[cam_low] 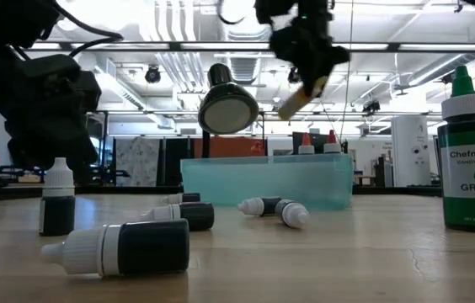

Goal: Pick & Place food coloring
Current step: Adjust the large yellow food coloring bottle

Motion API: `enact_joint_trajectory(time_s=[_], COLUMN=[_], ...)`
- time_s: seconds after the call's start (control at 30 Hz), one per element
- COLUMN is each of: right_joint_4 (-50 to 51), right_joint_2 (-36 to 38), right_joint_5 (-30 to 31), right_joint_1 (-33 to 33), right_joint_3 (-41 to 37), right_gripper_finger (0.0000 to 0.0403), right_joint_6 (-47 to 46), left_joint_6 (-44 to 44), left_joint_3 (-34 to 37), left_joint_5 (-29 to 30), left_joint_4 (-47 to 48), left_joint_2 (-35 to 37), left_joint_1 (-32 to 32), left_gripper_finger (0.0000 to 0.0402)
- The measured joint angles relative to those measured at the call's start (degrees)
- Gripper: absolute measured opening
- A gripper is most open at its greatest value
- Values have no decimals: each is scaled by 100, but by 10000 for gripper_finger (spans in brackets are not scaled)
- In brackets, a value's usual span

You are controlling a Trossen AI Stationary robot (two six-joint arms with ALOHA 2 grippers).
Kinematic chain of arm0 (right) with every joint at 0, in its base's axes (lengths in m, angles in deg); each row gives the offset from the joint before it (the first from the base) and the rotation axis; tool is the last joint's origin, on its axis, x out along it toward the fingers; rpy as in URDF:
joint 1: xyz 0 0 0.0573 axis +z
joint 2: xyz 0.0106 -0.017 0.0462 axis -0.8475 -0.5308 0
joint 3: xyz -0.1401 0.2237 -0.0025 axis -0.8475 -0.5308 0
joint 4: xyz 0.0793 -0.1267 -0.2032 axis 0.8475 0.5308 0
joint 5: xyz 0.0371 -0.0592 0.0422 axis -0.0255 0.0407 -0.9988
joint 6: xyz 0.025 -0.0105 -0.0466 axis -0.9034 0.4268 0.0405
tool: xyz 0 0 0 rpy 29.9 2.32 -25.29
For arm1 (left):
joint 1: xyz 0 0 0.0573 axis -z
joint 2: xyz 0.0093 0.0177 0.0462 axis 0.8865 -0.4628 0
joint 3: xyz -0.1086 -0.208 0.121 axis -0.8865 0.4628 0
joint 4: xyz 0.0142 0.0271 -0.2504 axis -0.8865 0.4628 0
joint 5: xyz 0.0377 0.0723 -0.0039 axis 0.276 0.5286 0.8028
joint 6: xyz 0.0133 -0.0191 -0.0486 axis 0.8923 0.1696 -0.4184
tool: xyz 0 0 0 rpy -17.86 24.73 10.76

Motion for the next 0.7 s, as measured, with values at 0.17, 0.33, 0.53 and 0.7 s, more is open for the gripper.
enact_joint_trajectory(time_s=[0.17,0.33,0.53,0.7], right_joint_4=[7,13,25,3], right_joint_2=[764,1457,1788,1710], right_joint_5=[-331,-1238,-3284,-4578], right_joint_1=[-451,-1086,-1346,-1145], right_joint_3=[-1283,-2707,-4217,-5108], right_gripper_finger=[111,111,111,111], right_joint_6=[-610,-963,-1096,-962], left_joint_6=[-28,-192,-324,-374], left_joint_3=[24,113,227,282], left_joint_5=[119,162,160,158], left_joint_4=[20,29,16,25], left_joint_2=[0,2,35,87], left_joint_1=[-7,-9,-13,-13], left_gripper_finger=[223,223,223,223])
